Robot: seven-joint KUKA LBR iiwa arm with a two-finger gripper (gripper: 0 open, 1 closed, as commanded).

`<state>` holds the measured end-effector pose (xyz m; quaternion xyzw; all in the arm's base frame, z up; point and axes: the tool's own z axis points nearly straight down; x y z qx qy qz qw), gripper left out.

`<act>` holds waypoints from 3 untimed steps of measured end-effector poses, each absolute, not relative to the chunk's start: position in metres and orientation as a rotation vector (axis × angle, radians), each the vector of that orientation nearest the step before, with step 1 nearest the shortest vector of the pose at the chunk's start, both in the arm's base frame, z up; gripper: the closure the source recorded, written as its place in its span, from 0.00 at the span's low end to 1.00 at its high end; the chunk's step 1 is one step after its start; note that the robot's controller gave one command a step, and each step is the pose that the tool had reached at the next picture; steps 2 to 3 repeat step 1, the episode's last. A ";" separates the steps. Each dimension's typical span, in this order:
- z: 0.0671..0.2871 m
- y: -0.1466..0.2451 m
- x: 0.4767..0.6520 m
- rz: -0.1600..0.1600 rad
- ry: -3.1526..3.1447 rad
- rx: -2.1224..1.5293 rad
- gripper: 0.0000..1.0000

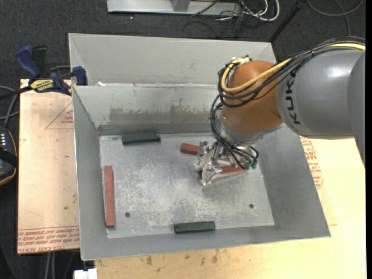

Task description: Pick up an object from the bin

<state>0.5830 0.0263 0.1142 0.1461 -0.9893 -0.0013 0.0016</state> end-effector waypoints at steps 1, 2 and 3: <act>0.288 0.023 0.615 0.000 -3.117 0.462 1.00; 0.288 0.023 0.615 0.000 -3.117 0.462 1.00; 0.288 0.023 0.615 0.000 -3.117 0.462 1.00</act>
Offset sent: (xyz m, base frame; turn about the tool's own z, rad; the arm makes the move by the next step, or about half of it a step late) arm 0.0000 0.0000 0.0000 0.0000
